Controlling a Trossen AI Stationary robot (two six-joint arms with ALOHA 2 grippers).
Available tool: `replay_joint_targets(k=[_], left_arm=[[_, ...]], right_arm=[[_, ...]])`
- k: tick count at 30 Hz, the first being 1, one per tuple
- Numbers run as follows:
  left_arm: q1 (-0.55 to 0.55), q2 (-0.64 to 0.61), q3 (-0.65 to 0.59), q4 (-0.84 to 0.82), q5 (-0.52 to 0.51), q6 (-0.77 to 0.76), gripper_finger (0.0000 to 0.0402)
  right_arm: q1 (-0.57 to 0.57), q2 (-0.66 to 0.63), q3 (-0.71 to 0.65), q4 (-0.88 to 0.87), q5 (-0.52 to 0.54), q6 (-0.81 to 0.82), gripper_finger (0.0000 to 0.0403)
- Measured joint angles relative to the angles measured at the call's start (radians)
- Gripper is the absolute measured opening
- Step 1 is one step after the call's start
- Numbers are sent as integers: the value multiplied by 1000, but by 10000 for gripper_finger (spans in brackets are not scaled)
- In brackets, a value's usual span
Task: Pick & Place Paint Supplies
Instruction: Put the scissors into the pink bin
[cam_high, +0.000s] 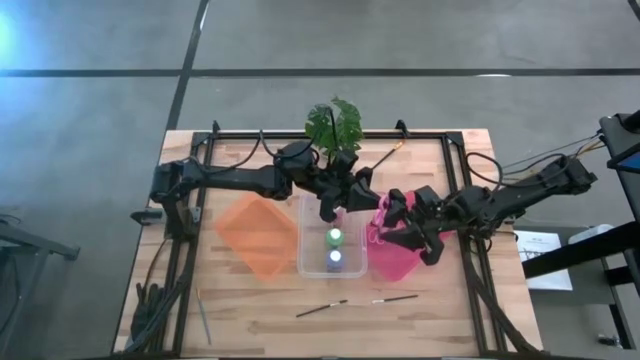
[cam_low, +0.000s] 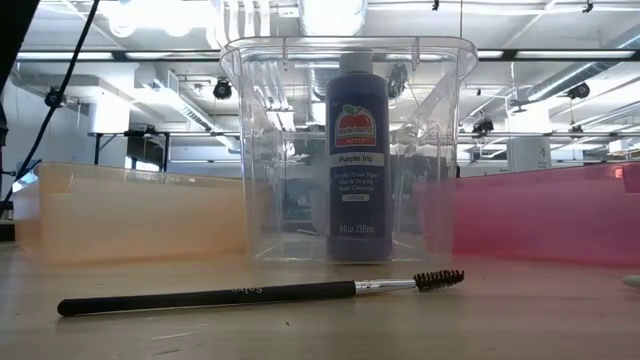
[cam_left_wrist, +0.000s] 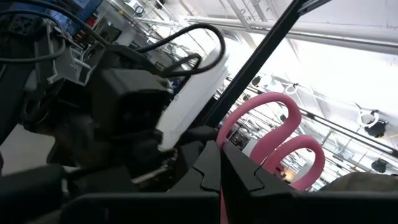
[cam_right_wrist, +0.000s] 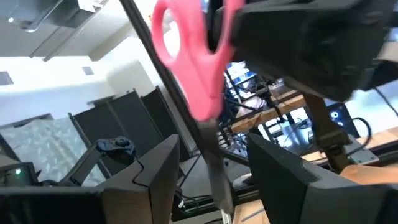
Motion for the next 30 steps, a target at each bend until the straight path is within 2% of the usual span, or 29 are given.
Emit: replay_joint_targets(k=[4,6,8,11,13,19,25,27,30], left_arm=[[-4,0,0,1,0,0,0],[-6,0,0,1,0,0,0],[-10,0,0,1,0,0,0],[-16,0,0,1,-6,0,2],[-18,0,0,2,-21,-4,15],[-15,0,-1,-17,-45,-1,100],[26,-9,-1,-91,-40,70,182],[47,-16,-2,-135,-24,87,201],[76,-52,-1,-233,13,138,216]], right_arm=[[0,39,40,-7,-17,-20,179],[0,44,54,-30,-22,-25,162],[0,44,62,-51,-23,-33,121],[0,36,65,-52,-47,-66,33],[1,30,72,-58,-49,-68,19],[4,13,98,-43,-70,-82,8],[26,13,137,-54,-63,-121,8],[35,-6,156,-115,-44,-119,8],[62,-37,188,-309,47,-101,8]])
